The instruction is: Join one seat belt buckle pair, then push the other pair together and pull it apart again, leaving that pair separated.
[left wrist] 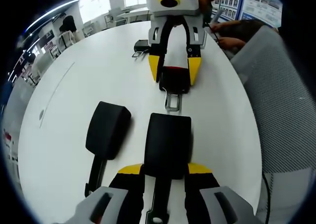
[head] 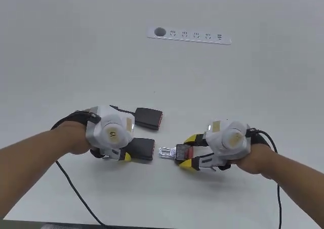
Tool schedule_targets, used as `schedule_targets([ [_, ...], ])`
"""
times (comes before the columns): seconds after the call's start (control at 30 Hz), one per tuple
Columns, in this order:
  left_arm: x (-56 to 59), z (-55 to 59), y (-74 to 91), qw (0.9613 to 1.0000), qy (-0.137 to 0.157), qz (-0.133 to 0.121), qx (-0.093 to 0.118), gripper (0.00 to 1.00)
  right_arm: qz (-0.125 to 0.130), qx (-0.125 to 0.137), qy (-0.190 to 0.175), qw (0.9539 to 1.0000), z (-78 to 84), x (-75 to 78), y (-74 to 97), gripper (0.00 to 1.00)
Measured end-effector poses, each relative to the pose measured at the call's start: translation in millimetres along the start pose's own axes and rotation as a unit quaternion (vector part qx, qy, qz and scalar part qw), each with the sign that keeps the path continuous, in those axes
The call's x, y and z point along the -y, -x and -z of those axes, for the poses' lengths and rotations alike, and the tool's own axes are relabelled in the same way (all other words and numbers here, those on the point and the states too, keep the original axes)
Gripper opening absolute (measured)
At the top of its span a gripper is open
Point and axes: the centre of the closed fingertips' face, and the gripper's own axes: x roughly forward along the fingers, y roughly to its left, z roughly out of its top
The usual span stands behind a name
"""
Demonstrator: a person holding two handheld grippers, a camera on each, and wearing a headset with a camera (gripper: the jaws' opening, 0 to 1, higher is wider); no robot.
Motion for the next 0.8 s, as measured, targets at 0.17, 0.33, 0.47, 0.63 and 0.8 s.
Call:
schedule_targets([
  [0.17,-0.4,0.0,0.2,1.0000,-0.001,0.002,-0.004,0.32,-0.003,0.002,0.010,0.9999,-12.7,-3.3,-12.4,0.35],
  [0.33,-0.5,-0.5,-0.1,0.9999,-0.004,0.003,-0.011,0.32,-0.003,0.010,0.008,0.9999,-19.6,-6.5,-20.7,0.35],
  [0.47,-0.5,-0.3,0.1,0.9999,-0.007,0.004,-0.013,0.32,-0.002,0.003,0.013,0.9999,-21.2,-10.0,-21.1,0.35],
  [0.63,-0.4,-0.6,0.2,0.9999,-0.012,0.007,-0.009,0.32,-0.002,0.003,0.010,0.9999,-20.3,-10.7,-21.3,0.35],
  [0.8,0.3,-1.5,-0.3,0.9996,-0.020,0.011,-0.018,0.32,-0.005,-0.005,0.013,0.9999,-21.7,-11.5,-22.4,0.34],
])
